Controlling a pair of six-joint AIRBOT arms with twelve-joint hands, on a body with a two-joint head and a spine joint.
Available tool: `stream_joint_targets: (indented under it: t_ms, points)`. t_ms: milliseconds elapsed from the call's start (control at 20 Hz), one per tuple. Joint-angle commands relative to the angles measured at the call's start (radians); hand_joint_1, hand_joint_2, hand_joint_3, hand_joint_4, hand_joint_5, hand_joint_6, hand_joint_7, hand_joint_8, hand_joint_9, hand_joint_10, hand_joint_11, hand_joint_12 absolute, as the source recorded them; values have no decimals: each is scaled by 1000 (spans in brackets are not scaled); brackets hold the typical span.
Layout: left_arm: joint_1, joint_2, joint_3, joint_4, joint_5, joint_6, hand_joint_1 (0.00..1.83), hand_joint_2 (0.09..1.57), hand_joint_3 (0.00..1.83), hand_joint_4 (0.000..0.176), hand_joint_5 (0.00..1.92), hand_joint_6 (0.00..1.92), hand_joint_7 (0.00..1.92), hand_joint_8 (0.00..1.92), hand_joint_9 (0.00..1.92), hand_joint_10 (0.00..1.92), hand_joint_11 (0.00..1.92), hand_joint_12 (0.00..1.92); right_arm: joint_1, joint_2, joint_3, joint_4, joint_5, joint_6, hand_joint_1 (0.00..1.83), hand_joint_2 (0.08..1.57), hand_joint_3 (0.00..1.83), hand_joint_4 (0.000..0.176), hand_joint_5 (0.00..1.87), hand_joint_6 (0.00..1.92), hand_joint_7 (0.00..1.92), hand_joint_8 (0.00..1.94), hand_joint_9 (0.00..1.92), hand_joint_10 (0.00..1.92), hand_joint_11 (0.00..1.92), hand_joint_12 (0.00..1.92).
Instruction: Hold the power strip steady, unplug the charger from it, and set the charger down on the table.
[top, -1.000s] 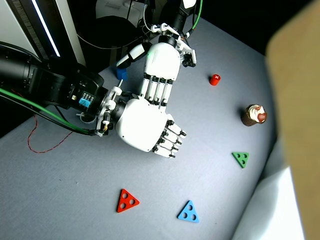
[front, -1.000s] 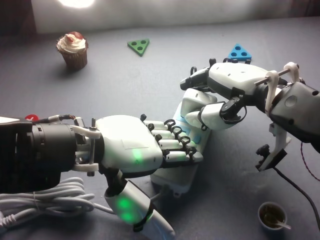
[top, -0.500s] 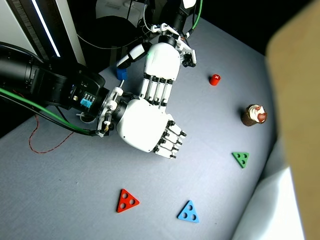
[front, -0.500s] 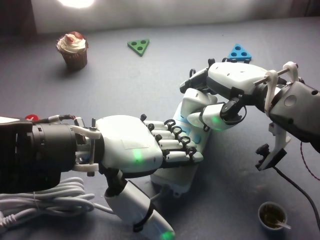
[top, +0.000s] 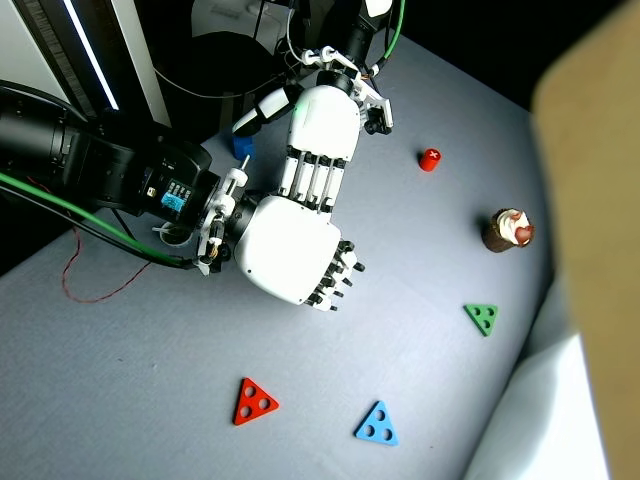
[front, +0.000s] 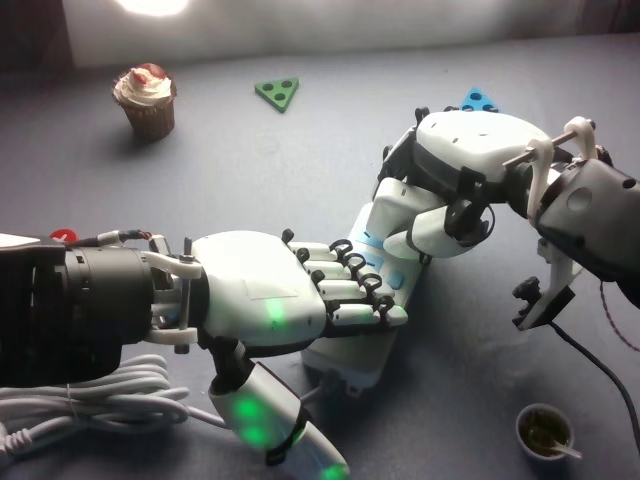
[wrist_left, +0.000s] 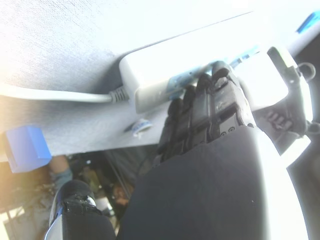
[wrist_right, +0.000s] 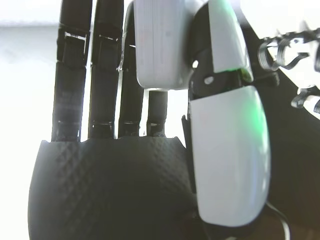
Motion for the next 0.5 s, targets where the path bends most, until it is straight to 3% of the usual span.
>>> stream_joint_targets:
  t_ms: [0,450]
  points:
    - [-4,-8,0,-9,-39,-3,0,855,2,0,7,2,18,3,34,4,60,76,5,12,-9,-46,46,2,1248,1070,2,0,983,945,1203,638,1244,38,921,716]
    - [-5,-5,1,-7,-38,-3,0,851,1,0,7,3,17,6,31,9,62,72,47,54,-22,-103,84,-10,1262,1049,0,0,1020,865,1273,534,1285,8,952,732]
